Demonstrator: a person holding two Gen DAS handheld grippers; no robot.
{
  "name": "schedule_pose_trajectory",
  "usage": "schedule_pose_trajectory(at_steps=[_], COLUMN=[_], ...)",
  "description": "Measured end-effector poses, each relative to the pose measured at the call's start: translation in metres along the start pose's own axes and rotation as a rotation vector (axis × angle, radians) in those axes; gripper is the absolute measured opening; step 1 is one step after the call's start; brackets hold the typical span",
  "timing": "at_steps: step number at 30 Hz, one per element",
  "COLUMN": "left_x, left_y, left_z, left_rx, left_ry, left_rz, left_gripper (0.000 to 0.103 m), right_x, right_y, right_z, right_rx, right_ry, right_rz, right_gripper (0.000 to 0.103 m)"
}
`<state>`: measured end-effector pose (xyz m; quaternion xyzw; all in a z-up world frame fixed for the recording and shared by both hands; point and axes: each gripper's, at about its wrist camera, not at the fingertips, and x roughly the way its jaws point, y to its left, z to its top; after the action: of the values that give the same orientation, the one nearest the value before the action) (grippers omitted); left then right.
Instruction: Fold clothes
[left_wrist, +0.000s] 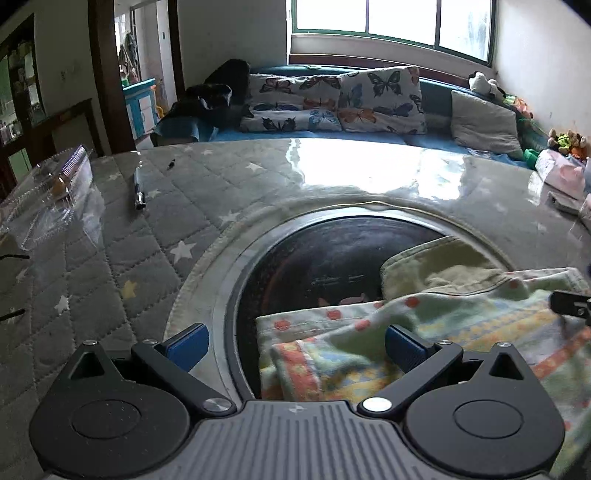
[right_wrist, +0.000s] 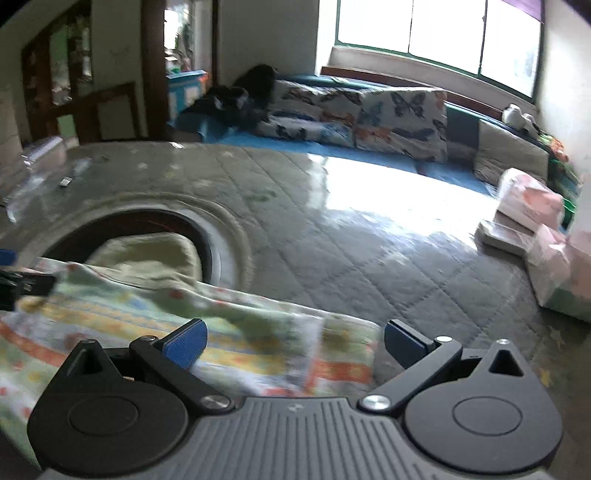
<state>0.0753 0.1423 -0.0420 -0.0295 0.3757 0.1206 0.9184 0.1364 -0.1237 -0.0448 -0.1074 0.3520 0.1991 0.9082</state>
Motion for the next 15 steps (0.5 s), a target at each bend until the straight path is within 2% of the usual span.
schedule_pose_trajectory(at_steps=[2,4,9,15], left_x=[0.003,0.000,-0.018,0.000], left_y=[0.003,0.008,0.001,-0.013], left_z=[0.000,0.002,0.009,0.008], left_rx=[-0.003,-0.031,-0.039,0.007], left_ry=[0.009,0.011,-0.044,-0.005], left_rz=[0.029,0.005,-0.074,-0.051], left_gripper=[0.103,0.103,0.103,0.103], right_x=[0.001,0.000,-0.007,0.007], right_y=[-0.007,-0.014,-0.022,-0.022], right_z=[-0.001,-0.001,0.004,0.001], right_rx=[0.010,0.023,0.056,0.055], right_ry=[0.010,0.008,-0.029,0.009], right_rz=[-0.030,-0.041,-0.031,-0.027], right_gripper=[0.103,0.103,0.103,0.103])
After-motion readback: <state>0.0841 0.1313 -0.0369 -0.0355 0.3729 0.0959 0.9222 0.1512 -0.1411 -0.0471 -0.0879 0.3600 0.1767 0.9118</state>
